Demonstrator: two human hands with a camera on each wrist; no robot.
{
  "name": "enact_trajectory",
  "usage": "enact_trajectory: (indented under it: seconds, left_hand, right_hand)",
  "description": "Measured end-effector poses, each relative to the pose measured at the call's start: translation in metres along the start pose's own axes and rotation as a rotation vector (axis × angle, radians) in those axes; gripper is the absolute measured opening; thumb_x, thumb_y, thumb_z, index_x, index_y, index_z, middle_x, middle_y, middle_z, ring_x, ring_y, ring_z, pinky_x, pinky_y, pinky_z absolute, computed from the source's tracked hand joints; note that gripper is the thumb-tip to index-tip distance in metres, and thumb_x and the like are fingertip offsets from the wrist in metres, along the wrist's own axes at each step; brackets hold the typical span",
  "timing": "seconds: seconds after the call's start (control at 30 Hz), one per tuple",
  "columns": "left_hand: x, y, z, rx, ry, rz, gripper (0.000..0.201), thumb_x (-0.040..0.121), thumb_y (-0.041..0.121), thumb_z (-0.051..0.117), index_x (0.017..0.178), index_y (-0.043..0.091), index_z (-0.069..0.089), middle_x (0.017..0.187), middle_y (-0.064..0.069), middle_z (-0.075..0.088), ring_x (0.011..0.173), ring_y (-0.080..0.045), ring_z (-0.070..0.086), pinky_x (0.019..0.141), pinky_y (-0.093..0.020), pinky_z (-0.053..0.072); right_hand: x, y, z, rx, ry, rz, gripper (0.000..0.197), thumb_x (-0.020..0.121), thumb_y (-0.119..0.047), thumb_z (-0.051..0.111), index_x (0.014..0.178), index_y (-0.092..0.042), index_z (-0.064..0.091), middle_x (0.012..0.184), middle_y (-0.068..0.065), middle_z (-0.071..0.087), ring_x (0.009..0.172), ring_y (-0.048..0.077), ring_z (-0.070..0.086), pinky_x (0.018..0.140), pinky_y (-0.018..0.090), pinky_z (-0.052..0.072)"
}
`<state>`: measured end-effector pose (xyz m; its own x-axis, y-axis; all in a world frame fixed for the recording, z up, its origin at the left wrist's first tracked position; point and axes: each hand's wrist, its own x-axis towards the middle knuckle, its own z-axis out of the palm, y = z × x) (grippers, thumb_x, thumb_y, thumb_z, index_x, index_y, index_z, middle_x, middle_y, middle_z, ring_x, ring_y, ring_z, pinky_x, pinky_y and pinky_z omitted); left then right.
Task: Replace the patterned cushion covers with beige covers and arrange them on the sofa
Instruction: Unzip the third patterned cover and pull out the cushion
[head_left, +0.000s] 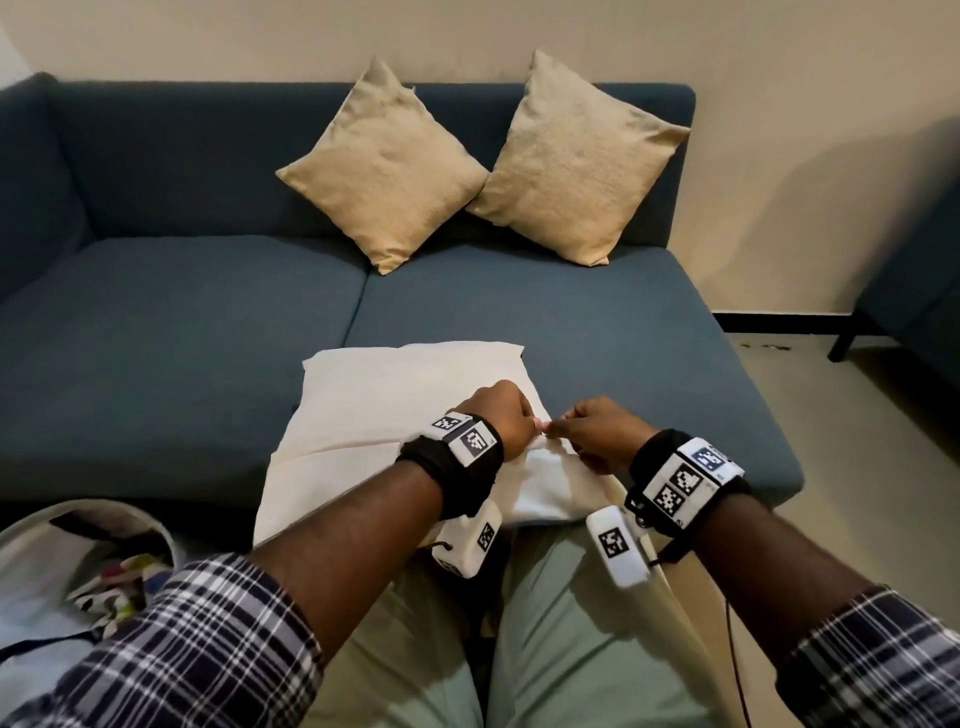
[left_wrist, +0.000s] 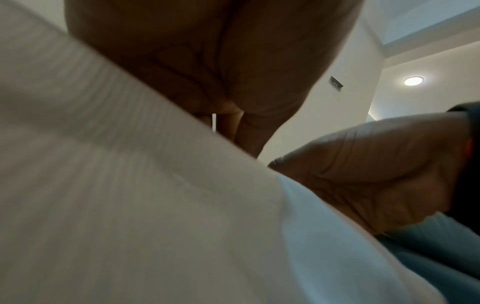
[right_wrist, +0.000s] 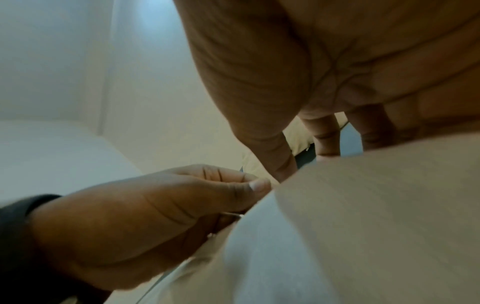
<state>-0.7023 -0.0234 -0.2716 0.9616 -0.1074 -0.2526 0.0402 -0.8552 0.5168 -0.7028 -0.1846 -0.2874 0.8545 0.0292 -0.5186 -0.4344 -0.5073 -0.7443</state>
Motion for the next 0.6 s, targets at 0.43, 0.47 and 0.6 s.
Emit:
enact_trajectory:
  seconds: [0.43,0.47,0.6]
  left_hand:
    - [-0.006,-0.004,0.019,0.084,0.074,-0.057,0.012,0.082,0.034,0.069,0.083,0.025,0.076,0.081,0.005,0.076,0.084,-0.022,0.071,0.082,-0.034,0.057]
    - [-0.006,-0.003,0.019,0.090,0.068,-0.060,0.014,0.079,0.036,0.071,0.082,0.024,0.076,0.081,0.004,0.076,0.083,-0.022,0.071,0.081,-0.034,0.058]
    - [-0.004,-0.003,0.019,0.090,0.050,-0.071,0.021,0.071,0.043,0.075,0.080,0.025,0.077,0.077,0.004,0.075,0.080,-0.022,0.072,0.080,-0.035,0.059]
  right_hand:
    - [-0.005,0.007,-0.002,0.236,-0.076,0.101,0.031,0.089,-0.011,0.073,0.073,-0.018,0.047,0.057,0.004,0.043,0.039,0.013,0.043,0.040,0.017,0.036]
    - [-0.004,0.008,-0.001,0.220,-0.067,0.093,0.032,0.089,-0.011,0.073,0.072,-0.018,0.048,0.056,0.004,0.042,0.038,0.012,0.042,0.039,0.017,0.036]
    - [-0.003,0.009,0.002,0.158,-0.050,0.074,0.031,0.086,-0.006,0.073,0.070,-0.018,0.049,0.058,0.005,0.042,0.039,0.014,0.040,0.040,0.018,0.035]
